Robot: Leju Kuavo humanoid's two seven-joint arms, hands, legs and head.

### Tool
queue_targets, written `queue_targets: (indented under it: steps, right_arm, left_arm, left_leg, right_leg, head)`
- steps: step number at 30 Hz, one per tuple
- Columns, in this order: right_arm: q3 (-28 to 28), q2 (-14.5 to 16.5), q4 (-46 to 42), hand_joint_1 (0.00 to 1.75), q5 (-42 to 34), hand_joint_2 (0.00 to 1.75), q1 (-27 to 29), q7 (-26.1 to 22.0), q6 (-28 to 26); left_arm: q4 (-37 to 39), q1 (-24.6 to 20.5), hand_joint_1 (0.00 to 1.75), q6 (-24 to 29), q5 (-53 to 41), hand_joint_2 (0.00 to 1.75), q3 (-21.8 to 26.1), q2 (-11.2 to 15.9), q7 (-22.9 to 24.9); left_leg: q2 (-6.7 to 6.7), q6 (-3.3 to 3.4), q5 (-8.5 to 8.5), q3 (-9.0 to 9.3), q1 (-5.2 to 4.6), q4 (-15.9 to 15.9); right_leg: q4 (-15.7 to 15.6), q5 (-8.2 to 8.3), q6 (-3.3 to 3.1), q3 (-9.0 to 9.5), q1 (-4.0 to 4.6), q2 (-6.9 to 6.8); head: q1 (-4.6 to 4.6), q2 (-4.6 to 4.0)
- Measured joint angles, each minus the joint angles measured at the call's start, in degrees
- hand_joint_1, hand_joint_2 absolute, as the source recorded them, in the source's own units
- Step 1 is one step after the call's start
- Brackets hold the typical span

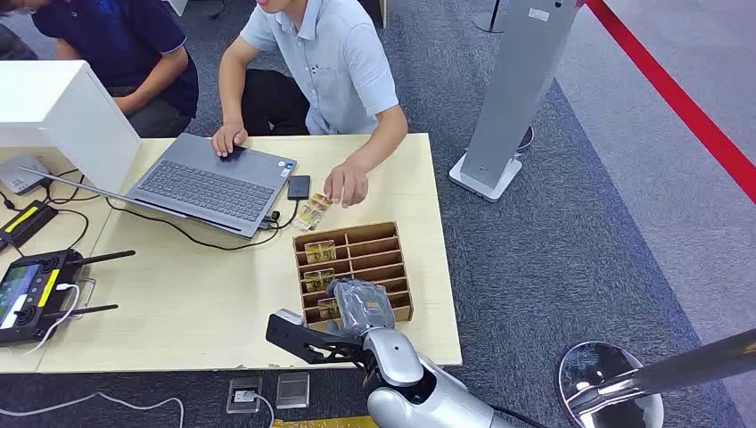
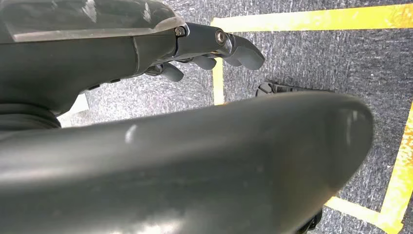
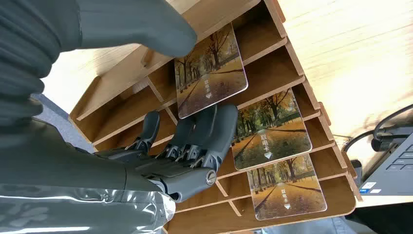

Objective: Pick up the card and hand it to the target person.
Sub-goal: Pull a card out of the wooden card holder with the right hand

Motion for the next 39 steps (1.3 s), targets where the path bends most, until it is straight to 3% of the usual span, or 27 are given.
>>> queue_targets:
  steps: [4,8,24,26,29,31,39]
  right_arm:
    - [0.01,0.11,0.26,0.85,-0.19,1.75,-0.17,0.00,0.04]
    - [0.08,0.15,0.64,1.06,-0.57,1.75,-0.50,-0.01,0.05]
    - [0.20,0.28,1.34,1.05,-1.97,1.75,-0.70,-0.07,0.42]
    - [0.22,0.27,1.39,1.19,-2.04,1.75,-0.71,-0.05,0.42]
    - [0.26,0.26,1.39,1.60,-2.08,1.75,-0.71,-0.02,0.41]
    - [0.26,0.26,1.39,1.74,-2.10,1.75,-0.71,0.00,0.35]
    - [0.39,0.26,1.39,1.75,-2.15,1.75,-0.56,-0.13,0.02]
  left_arm:
    - [0.00,0.01,0.00,0.00,0.00,0.00,0.00,0.00,0.00]
    - [0.00,0.00,0.00,0.02,0.00,0.00,0.00,0.00,0.00]
    - [0.00,0.01,0.00,0.09,0.00,0.00,0.00,0.00,0.00]
    - [0.00,0.01,0.00,0.09,0.00,0.00,0.00,0.00,0.00]
    - [0.00,0.01,0.00,0.09,0.00,0.00,0.00,0.00,0.00]
    - [0.00,0.01,0.00,0.10,0.00,0.00,0.00,0.00,0.00]
    - [0.00,0.00,0.00,0.23,-0.61,0.00,0.00,0.00,-0.16]
  left_leg:
    - [0.00,0.00,0.00,0.00,0.00,0.00]
    - [0.00,0.00,0.00,0.00,0.00,0.00]
    - [0.00,0.00,0.00,0.00,0.00,0.00]
    - [0.00,0.00,0.00,0.00,0.00,0.00]
    - [0.00,0.00,0.00,-0.01,0.00,0.00]
    - [0.00,0.00,0.00,-0.02,0.00,0.00]
    - [0.00,0.00,0.00,-0.02,0.00,0.00]
  right_leg:
    - [0.00,0.00,0.00,0.00,0.00,0.00]
    - [0.00,0.00,0.00,0.00,0.00,0.00]
    - [0.00,0.00,0.00,0.00,0.00,0.00]
    - [0.00,0.00,0.00,0.00,0.00,0.00]
    - [0.00,0.00,0.00,-0.01,0.00,0.00]
    - [0.00,0.00,0.00,-0.02,0.00,0.00]
    - [-0.01,0.00,0.00,-0.03,0.00,0.00]
  head:
    - [0.00,0.00]
    - [0.00,0.00]
    - [-0.01,0.00]
    - [-0.01,0.00]
    - [-0.01,0.00]
    - [0.01,0.00]
    - [0.00,0.00]
